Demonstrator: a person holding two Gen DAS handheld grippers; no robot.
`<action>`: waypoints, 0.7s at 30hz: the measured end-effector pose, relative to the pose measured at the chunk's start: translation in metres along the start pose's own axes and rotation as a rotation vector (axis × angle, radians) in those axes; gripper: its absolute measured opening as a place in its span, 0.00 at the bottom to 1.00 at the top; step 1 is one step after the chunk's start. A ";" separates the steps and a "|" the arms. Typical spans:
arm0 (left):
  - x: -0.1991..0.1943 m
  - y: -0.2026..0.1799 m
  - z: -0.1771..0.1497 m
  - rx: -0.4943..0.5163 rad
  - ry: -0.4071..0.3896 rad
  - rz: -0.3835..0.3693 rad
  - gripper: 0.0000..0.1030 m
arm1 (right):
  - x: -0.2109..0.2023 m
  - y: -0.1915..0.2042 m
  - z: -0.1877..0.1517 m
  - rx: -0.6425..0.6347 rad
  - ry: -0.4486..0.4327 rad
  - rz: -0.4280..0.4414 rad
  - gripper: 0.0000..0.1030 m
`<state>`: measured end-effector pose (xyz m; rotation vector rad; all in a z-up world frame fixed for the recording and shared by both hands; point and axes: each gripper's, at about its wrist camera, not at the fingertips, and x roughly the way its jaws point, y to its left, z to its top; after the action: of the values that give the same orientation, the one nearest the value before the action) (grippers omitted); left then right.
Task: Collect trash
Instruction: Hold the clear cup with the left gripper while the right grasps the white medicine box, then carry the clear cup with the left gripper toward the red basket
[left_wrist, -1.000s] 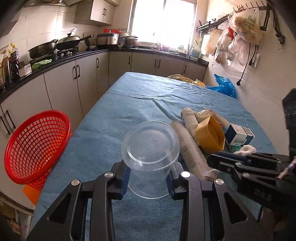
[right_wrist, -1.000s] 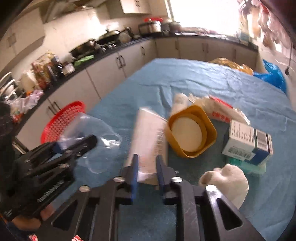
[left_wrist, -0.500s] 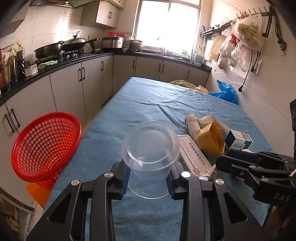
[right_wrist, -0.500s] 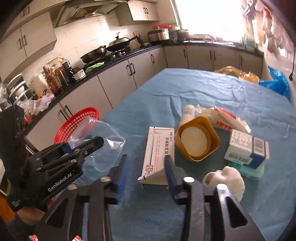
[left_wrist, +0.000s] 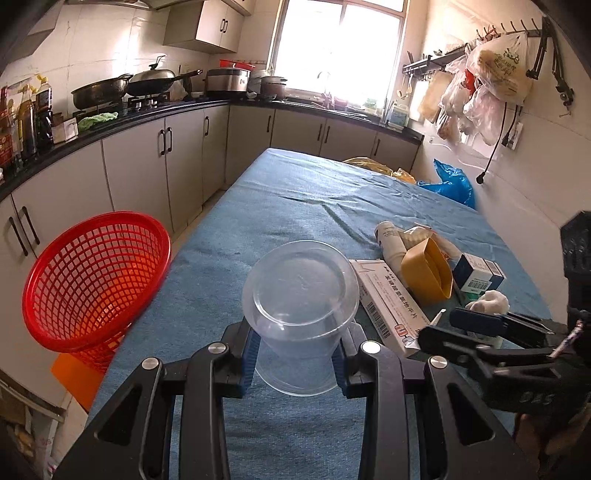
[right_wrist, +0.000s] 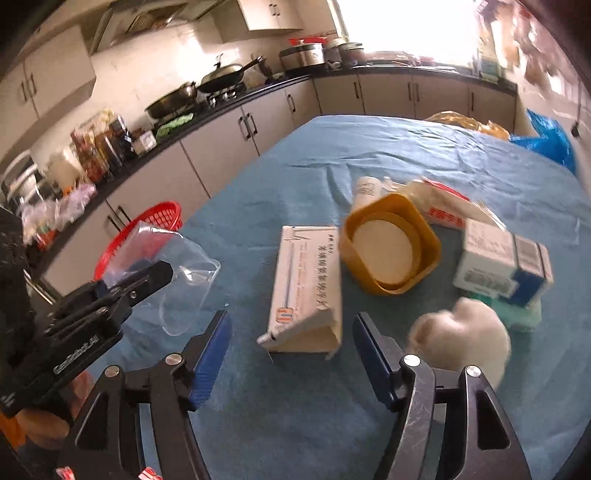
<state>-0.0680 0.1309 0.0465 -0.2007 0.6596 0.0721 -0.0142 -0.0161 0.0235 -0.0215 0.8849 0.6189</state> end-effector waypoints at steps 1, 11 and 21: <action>0.000 0.001 0.000 -0.002 0.001 0.002 0.32 | 0.006 0.002 0.001 -0.011 0.013 -0.023 0.70; 0.002 0.007 -0.002 -0.013 0.010 -0.001 0.32 | 0.031 0.004 -0.001 -0.032 0.067 -0.089 0.55; 0.000 0.000 -0.004 0.001 0.012 0.008 0.32 | -0.010 -0.003 -0.015 0.008 -0.034 -0.008 0.54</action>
<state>-0.0703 0.1298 0.0432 -0.1974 0.6724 0.0778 -0.0279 -0.0279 0.0203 -0.0071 0.8544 0.6060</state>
